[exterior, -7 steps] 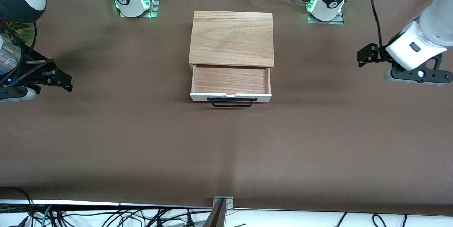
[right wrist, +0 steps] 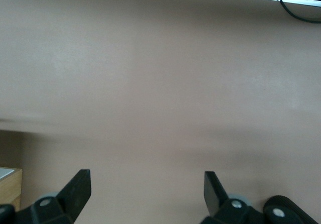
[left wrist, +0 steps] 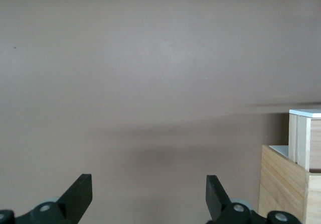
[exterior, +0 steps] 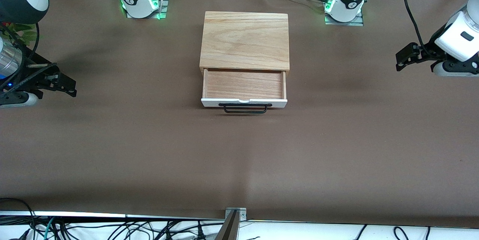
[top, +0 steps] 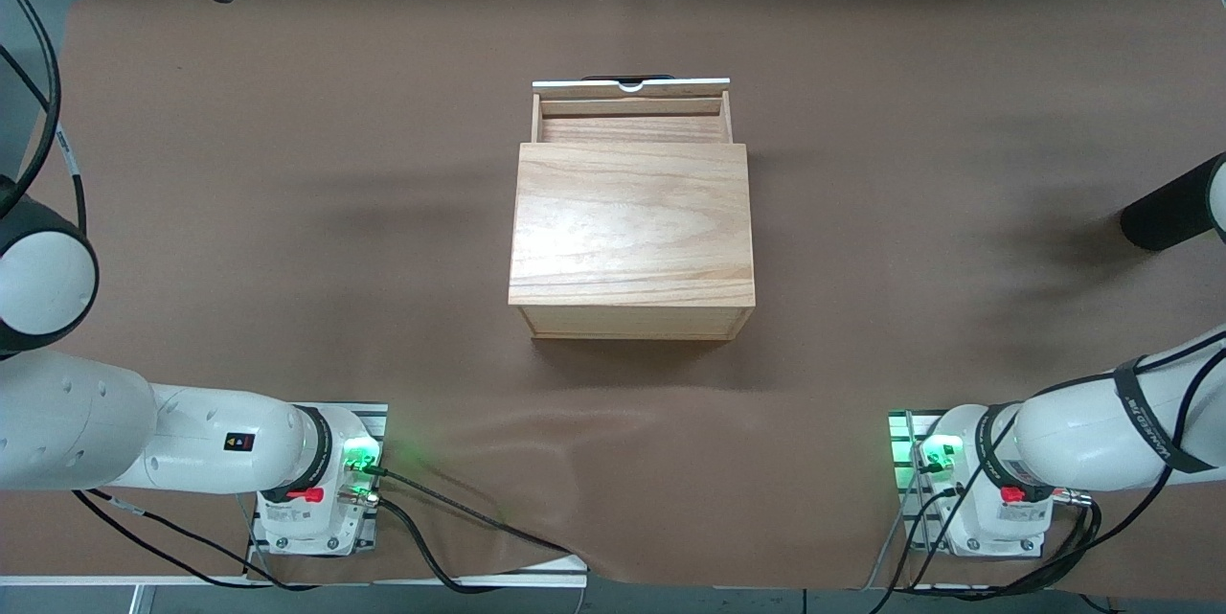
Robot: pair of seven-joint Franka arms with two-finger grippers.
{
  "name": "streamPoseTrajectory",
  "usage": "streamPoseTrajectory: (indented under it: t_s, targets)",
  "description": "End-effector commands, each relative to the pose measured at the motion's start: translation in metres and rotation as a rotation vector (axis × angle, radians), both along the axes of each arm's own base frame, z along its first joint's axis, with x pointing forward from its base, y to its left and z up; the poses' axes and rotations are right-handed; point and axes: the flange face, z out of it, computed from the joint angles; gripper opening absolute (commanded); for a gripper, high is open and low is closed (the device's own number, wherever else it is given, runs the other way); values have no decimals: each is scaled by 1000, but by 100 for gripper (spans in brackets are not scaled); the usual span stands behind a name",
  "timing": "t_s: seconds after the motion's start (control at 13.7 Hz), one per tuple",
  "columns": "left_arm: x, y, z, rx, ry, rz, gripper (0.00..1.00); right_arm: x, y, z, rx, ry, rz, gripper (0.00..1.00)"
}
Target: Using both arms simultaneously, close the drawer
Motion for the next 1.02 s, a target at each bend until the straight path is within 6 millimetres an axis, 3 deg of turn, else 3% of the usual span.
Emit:
streamPoseTrajectory:
  t_s: [0.0,0.51,0.95]
  targets:
    - [-5,-1,-3,3,2,-8,100,-1,2,3,-3,-2,-4,100]
    - [-6,-19,2,7,-9,-34,100,-1,6,4,-1,-7,-1,100]
    - [-6,-20,2,7,-11,-31,100,0,3,4,4,-7,-8,100]
